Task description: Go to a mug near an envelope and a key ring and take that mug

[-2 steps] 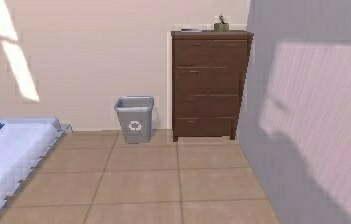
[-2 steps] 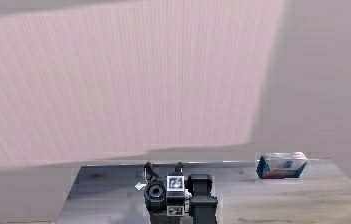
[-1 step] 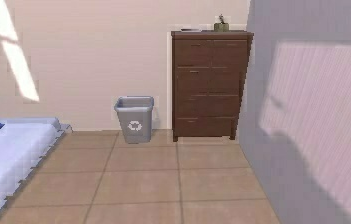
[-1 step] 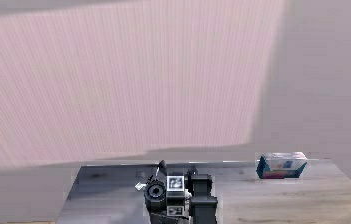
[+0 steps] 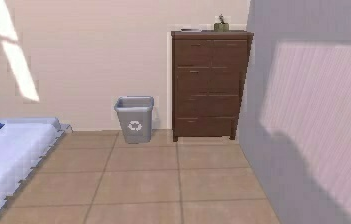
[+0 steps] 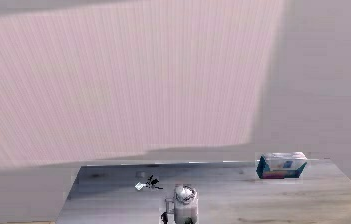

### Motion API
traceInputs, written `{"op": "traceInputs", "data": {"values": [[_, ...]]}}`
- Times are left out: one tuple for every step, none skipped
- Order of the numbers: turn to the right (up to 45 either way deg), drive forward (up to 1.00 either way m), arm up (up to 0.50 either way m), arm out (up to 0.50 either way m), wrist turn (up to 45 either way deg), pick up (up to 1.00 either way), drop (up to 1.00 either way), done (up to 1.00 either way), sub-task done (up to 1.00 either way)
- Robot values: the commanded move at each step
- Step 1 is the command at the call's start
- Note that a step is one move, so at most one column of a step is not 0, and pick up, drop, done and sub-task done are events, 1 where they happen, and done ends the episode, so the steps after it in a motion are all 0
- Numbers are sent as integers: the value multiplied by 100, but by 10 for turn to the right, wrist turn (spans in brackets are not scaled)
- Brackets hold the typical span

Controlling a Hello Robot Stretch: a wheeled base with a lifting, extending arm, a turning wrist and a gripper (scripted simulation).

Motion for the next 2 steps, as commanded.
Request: {"op": "traceInputs", "data": {"values": [[0,0,0,0,0,100,0,0,0],[0,0,10,0,0,0,0,0,0]]}}
